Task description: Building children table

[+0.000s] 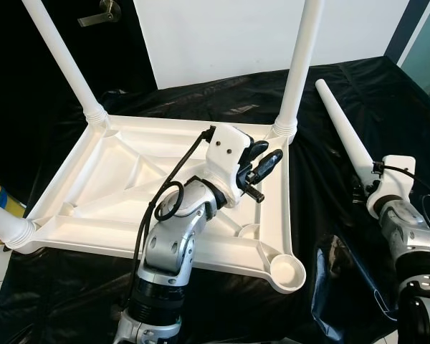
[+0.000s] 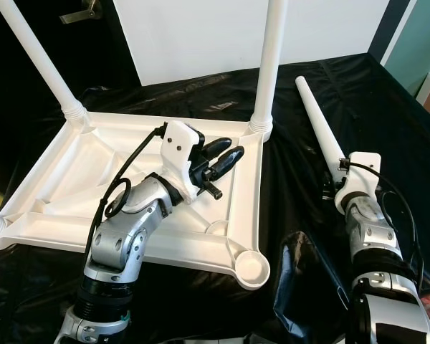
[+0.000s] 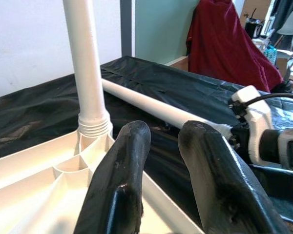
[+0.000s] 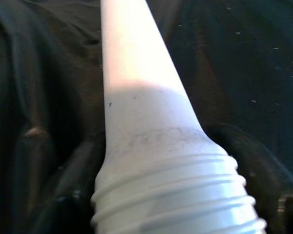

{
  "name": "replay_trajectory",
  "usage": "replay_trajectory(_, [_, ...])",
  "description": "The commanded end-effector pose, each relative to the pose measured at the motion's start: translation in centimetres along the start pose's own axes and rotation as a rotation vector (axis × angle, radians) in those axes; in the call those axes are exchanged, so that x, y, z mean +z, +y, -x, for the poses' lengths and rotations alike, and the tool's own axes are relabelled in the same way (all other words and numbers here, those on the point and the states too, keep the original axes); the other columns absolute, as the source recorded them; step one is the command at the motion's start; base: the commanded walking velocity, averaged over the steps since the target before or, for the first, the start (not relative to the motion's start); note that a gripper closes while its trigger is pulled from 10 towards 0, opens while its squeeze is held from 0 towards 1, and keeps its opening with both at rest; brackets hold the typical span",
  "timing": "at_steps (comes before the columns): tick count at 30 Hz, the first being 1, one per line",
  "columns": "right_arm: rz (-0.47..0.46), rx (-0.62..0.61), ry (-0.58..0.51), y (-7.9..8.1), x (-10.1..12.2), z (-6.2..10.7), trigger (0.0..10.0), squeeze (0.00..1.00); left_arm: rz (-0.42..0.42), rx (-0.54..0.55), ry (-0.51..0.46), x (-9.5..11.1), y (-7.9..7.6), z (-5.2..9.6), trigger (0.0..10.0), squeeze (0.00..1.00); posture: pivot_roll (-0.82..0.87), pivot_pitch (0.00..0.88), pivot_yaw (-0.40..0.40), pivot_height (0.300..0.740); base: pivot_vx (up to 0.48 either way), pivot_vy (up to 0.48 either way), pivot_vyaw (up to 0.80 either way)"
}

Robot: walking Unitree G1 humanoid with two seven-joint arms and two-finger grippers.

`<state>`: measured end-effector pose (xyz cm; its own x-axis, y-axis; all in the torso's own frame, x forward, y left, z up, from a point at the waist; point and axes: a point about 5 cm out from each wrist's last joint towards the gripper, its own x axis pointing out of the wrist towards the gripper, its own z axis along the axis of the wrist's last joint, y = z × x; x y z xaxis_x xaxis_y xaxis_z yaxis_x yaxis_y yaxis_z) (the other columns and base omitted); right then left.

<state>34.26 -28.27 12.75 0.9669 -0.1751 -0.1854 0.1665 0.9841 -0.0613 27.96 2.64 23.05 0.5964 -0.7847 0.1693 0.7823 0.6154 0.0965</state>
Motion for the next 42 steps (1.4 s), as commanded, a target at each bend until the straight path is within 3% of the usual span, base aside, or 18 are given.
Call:
replay_trajectory(1, [-0.031,0.042,0.061,0.8,-1.4,0.0,0.0,0.00,-0.007,0.025,0.005,0.1,0.0,-0.1,10.0,0.00,-0.04,0.114,0.051,0.740,0.000,0.000,0.00])
replay_trajectory(10, [-0.051,0.110,0.079,1.4,-1.8,0.1,0.0,0.00,-0.030,0.035,-0.005,0.3,0.2,-0.5,10.0,0.00,-0.05,0.080,0.040,0.740,0.000,0.000,0.00])
replay_trajectory(11, [-0.059,0.135,0.010,1.8,-1.1,0.2,7.2,0.00,-0.034,0.042,-0.015,0.5,0.4,-0.7,10.0,0.00,-0.06,0.070,0.037,0.740,0.000,0.000,0.00])
replay_trajectory(12, [-0.073,0.136,-0.114,2.2,0.6,0.4,10.0,0.00,-0.037,0.056,-0.022,0.7,0.7,-1.0,10.0,0.00,-0.08,0.054,0.038,0.740,0.000,0.000,0.00])
replay_trajectory(13, [-0.073,0.136,-0.114,2.2,0.6,0.4,10.0,0.00,-0.037,0.056,-0.022,0.7,0.7,-1.0,10.0,0.00,-0.08,0.054,0.038,0.740,0.000,0.000,0.00])
replay_trajectory(14, [-0.086,0.130,-0.203,2.4,1.8,0.7,10.0,0.00,-0.038,0.066,-0.026,0.8,0.8,-1.2,10.0,0.00,-0.08,0.053,0.038,0.740,0.000,0.000,0.00])
replay_trajectory(15, [-0.086,0.130,-0.203,2.4,1.8,0.7,10.0,0.00,-0.038,0.066,-0.026,0.8,0.8,-1.2,10.0,0.00,-0.08,0.053,0.038,0.740,0.000,0.000,0.00])
replay_trajectory(16, [-0.095,0.118,-0.281,2.7,2.9,1.0,10.0,0.00,-0.034,0.079,-0.026,0.8,1.0,-1.4,10.0,0.00,-0.08,0.047,0.038,0.740,0.000,0.000,0.00])
replay_trajectory(18, [-0.095,0.118,-0.281,2.7,2.9,1.0,10.0,0.00,-0.034,0.079,-0.026,0.8,1.0,-1.4,10.0,0.00,-0.08,0.047,0.038,0.740,0.000,0.000,0.00])
replay_trajectory(19, [-0.110,0.114,-0.355,3.5,4.3,1.3,10.0,0.00,-0.025,0.109,-0.009,0.8,1.5,-1.9,10.0,0.00,-0.09,0.032,0.042,0.740,0.000,0.000,0.00])
replay_trajectory(24, [-0.117,0.132,-0.392,4.4,5.0,1.5,10.0,0.00,-0.024,0.127,0.001,0.8,1.9,-2.1,10.0,0.00,-0.09,0.032,0.042,0.740,0.000,0.000,0.00])
replay_trajectory(26, [-0.178,0.234,-0.552,7.1,8.4,2.4,10.0,0.00,-0.025,0.164,-0.002,1.2,3.2,-2.1,10.0,0.00,-0.10,0.023,0.050,0.740,0.000,0.000,0.00])
replay_trajectory(30, [-0.202,0.271,-0.631,8.0,10.2,2.9,10.0,0.00,-0.026,0.174,-0.007,1.4,3.7,-2.1,10.0,0.00,-0.10,0.019,0.053,0.740,0.000,0.000,0.00])
replay_trajectory(34, [-0.223,0.347,-0.851,9.8,15.0,4.5,10.0,0.00,-0.036,0.188,-0.018,1.6,4.4,-2.1,10.0,0.00,-0.09,0.014,0.051,0.740,0.000,0.000,0.00])
replay_trajectory(38, [-0.231,0.367,-0.950,10.5,17.4,5.5,10.0,0.00,-0.037,0.215,-0.033,2.0,5.2,-2.0,10.0,0.00,-0.09,0.011,0.050,0.740,0.000,0.000,0.00])
replay_trajectory(42, [-0.229,0.386,-0.998,11.0,18.5,6.3,10.0,0.00,-0.040,0.241,-0.050,2.4,6.0,-1.9,10.0,0.00,-0.09,0.011,0.048,0.740,0.000,0.000,0.00])
